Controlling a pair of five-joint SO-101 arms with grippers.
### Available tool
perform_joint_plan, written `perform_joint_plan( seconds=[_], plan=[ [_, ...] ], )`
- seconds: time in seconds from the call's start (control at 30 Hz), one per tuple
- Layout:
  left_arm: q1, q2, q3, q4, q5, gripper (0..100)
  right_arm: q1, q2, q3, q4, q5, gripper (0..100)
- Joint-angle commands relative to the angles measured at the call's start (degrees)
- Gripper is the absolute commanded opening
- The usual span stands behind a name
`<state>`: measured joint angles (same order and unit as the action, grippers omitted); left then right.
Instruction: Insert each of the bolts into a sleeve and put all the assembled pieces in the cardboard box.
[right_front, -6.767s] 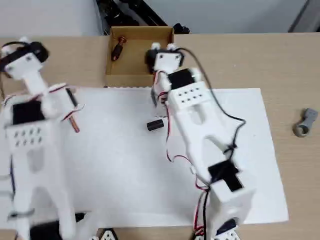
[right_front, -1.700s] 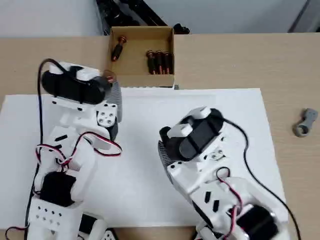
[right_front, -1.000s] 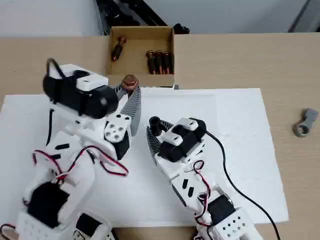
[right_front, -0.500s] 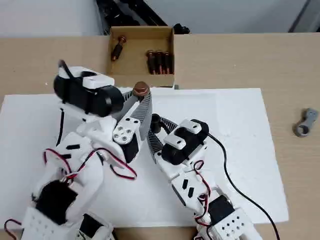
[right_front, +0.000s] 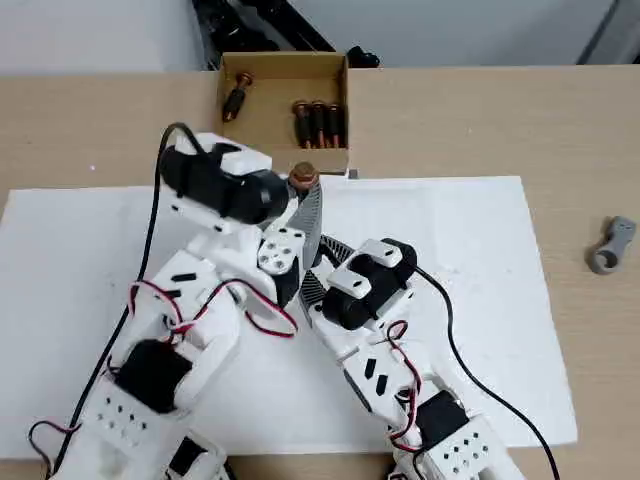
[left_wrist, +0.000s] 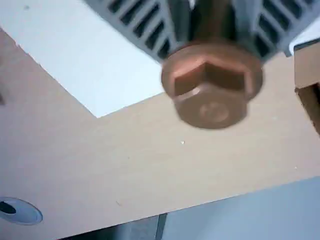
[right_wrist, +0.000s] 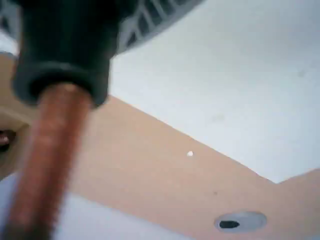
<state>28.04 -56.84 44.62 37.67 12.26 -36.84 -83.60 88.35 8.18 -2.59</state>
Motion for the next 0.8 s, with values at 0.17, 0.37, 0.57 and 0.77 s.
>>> perform_joint_plan(
  seconds=[0.17,0.37,0.57,0.77],
  plan=[
    [-1.58,4.31,-0.48,-4.22,-0.35,1,0.40,-1.36,-1.23,-1.19,0.09,0.2],
    [-4.22,4.31,0.57,-3.16,1.32,1,0.48,-1.36,-1.23,-1.19,0.09,0.2],
    [-4.13,4.31,3.38,-2.73,3.16,1,0.48,-1.36,-2.20,-0.92,0.09,0.2],
    [-2.55,4.22,2.86,2.73,3.43,1,0.57,-0.92,-3.43,-0.75,0.09,0.2]
  ],
)
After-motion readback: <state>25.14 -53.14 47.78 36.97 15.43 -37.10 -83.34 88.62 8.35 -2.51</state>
